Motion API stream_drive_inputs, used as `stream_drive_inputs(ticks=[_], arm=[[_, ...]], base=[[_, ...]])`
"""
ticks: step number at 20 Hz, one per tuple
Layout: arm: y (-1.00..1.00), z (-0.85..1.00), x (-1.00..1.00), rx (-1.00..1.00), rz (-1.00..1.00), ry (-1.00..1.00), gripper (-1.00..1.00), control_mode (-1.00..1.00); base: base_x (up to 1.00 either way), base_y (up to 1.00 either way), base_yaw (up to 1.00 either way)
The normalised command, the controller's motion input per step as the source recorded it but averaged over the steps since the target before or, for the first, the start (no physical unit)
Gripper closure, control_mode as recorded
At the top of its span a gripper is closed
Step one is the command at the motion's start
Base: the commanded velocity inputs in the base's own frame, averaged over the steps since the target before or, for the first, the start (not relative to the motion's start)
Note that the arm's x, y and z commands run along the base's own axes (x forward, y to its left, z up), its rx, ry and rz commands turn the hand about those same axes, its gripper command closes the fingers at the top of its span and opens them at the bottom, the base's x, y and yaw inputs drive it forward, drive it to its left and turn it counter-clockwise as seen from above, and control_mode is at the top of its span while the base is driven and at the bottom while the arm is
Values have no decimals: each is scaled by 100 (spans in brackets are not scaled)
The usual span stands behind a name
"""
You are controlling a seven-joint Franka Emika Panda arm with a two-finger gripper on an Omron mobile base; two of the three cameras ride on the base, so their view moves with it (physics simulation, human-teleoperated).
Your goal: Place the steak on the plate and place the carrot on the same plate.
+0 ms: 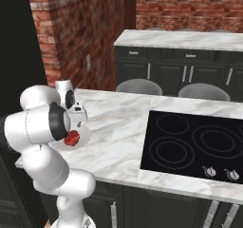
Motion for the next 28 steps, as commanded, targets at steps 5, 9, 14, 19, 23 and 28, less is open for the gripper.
stream_drive_inputs(ticks=[5,9,14,19,23,28], arm=[[-59,93,-78,0,-27,0,-100,-100],[-63,100,-73,0,-24,0,-100,-100],[-72,78,-64,-5,-18,0,-100,-100],[-45,26,-60,-4,-19,-7,-100,-100],[0,0,-13,0,-2,0,-100,-100],[1,0,0,0,0,0,-100,-100]], base=[[0,0,0],[0,0,0],[0,0,0],[0,0,0],[0,0,0],[0,0,0]])
